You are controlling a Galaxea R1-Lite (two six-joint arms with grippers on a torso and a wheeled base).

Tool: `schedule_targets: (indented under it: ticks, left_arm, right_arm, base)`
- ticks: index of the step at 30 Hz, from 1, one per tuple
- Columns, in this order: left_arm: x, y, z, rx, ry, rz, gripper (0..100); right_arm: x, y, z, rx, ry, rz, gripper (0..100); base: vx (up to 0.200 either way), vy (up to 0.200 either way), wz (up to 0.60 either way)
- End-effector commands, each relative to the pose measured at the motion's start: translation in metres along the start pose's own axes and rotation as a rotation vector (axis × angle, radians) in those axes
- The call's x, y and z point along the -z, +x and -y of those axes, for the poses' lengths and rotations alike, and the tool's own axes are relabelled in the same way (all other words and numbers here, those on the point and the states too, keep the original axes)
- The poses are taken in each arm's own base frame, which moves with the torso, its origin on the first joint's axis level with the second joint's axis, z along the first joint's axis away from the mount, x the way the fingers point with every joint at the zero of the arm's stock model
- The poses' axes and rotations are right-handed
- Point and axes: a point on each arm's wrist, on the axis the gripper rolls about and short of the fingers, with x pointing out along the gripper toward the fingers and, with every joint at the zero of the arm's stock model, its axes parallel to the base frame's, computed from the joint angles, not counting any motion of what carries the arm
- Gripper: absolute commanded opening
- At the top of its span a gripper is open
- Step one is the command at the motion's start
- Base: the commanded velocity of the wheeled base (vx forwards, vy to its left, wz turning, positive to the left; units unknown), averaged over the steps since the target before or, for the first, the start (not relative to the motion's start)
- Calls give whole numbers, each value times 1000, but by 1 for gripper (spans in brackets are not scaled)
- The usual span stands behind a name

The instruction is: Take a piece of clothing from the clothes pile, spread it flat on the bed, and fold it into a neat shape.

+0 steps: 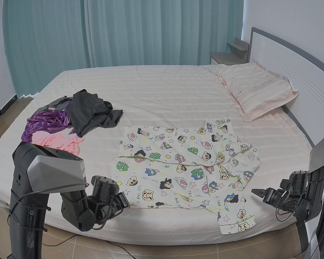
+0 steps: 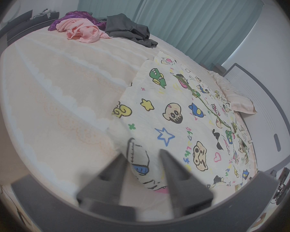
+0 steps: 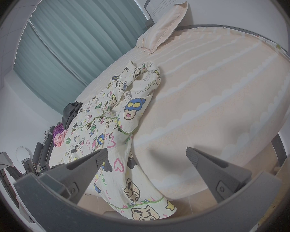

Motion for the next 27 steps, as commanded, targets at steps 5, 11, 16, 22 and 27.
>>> schedule_targets:
  ticks: [5, 11, 16, 22, 27]
  left_arm:
    - [-9, -3, 4, -32, -32, 77, 0]
    - [-28, -20, 16, 12, -193, 154, 0]
    - [-27, -22, 17, 7, -199, 166, 0]
    - [-31, -22, 19, 25, -243, 205, 0]
    - [-33, -22, 18, 20, -269, 252, 0]
  right_arm:
    - [-3, -5, -3, -39, -14, 8, 100]
    - [-3, -7, -15, -86, -44, 2, 100]
    - [13, 8, -22, -111, -109, -63, 100]
    - [21, 30, -24, -129, -191, -92, 100]
    - [22, 50, -23, -130, -202, -94, 100]
  base:
    - [0, 0, 0]
    - [0, 0, 0]
    - [0, 0, 0]
    - [0, 0, 0]
    - [0, 0, 0]
